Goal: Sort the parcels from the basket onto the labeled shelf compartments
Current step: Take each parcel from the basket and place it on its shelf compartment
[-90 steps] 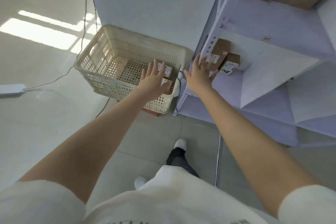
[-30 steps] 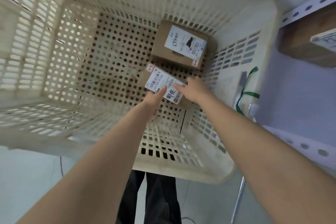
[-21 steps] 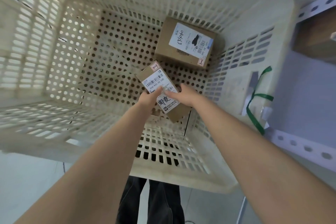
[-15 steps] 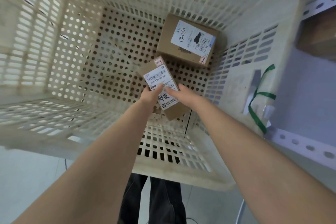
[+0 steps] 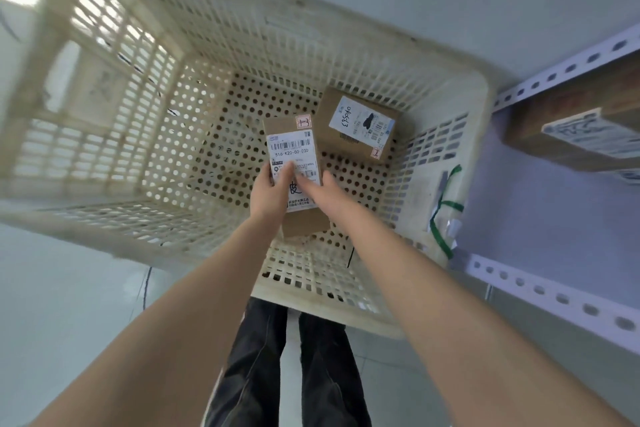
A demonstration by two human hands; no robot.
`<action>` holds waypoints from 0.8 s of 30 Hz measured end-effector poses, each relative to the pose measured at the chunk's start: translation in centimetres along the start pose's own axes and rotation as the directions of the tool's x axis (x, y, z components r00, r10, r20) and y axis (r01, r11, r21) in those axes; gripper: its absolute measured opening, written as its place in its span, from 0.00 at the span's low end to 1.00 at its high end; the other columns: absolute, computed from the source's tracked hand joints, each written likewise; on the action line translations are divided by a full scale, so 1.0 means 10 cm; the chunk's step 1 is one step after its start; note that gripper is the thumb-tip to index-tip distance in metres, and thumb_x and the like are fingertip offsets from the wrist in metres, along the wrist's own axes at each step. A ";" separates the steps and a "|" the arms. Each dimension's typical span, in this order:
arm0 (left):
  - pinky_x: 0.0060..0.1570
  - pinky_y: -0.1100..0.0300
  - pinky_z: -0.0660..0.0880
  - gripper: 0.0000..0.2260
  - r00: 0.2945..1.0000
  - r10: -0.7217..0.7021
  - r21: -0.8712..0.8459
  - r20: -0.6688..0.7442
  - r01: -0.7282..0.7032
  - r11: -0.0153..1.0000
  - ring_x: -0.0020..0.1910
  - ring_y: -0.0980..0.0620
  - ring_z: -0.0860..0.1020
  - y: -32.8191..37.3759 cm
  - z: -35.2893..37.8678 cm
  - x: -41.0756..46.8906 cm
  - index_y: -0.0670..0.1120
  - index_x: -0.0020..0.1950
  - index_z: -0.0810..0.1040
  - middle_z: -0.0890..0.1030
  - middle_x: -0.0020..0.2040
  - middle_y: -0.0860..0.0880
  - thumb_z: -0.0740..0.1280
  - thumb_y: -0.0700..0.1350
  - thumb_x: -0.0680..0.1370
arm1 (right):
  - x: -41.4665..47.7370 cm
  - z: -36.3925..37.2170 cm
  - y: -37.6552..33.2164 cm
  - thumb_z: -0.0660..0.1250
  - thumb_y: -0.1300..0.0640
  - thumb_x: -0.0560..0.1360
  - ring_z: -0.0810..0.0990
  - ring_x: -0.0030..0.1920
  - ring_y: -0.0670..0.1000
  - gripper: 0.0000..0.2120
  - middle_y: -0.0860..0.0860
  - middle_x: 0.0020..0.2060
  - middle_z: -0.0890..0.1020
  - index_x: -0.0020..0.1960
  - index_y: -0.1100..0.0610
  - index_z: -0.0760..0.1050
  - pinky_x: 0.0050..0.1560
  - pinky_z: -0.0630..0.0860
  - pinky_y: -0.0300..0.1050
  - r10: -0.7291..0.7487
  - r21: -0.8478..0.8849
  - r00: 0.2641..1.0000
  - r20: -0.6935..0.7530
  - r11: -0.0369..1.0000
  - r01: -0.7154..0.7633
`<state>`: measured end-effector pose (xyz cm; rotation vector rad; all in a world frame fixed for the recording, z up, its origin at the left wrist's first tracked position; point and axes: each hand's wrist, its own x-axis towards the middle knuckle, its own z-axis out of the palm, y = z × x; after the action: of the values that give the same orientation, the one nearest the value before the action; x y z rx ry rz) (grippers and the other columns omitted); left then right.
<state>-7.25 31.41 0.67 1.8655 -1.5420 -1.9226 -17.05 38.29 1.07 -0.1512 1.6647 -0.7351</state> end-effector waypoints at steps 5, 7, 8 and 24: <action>0.57 0.45 0.77 0.18 0.985 0.170 -0.062 -0.026 -0.171 0.983 0.57 0.50 0.80 0.48 -0.23 -0.24 0.59 0.64 0.73 0.79 0.61 0.51 0.65 0.59 0.76 | -0.25 0.05 -0.47 0.63 0.39 0.77 0.76 0.59 0.47 0.29 0.46 0.61 0.77 0.72 0.53 0.66 0.55 0.72 0.41 -0.164 0.067 0.986 0.011 0.984 0.163; 0.59 0.45 0.77 0.21 0.975 0.223 -0.096 -0.020 -0.224 0.970 0.58 0.50 0.79 0.66 -0.30 -0.32 0.57 0.68 0.71 0.79 0.62 0.51 0.65 0.58 0.77 | -0.37 0.04 -0.64 0.63 0.39 0.78 0.77 0.58 0.48 0.28 0.46 0.60 0.77 0.71 0.53 0.67 0.55 0.73 0.43 -0.226 0.079 0.974 0.001 0.971 0.225; 0.59 0.45 0.76 0.23 0.971 0.238 -0.116 -0.020 -0.239 0.964 0.59 0.50 0.79 0.75 -0.34 -0.38 0.56 0.70 0.69 0.78 0.63 0.51 0.66 0.58 0.76 | -0.45 0.04 -0.73 0.62 0.39 0.78 0.77 0.58 0.49 0.28 0.47 0.60 0.78 0.71 0.54 0.67 0.53 0.74 0.42 -0.243 0.066 0.970 -0.006 0.968 0.243; 0.60 0.52 0.76 0.19 0.827 0.559 -0.126 0.061 -0.549 0.826 0.58 0.53 0.78 2.11 -0.62 -1.90 0.50 0.73 0.64 0.78 0.62 0.51 0.59 0.47 0.83 | -2.17 -0.12 -1.72 0.63 0.44 0.79 0.78 0.56 0.46 0.23 0.46 0.62 0.79 0.70 0.49 0.66 0.53 0.73 0.40 -0.612 0.044 0.755 -0.237 0.769 0.637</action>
<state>-9.38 29.19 29.58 1.1112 -1.7229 -1.7790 -17.90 35.69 28.67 -0.5876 1.7691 -1.4027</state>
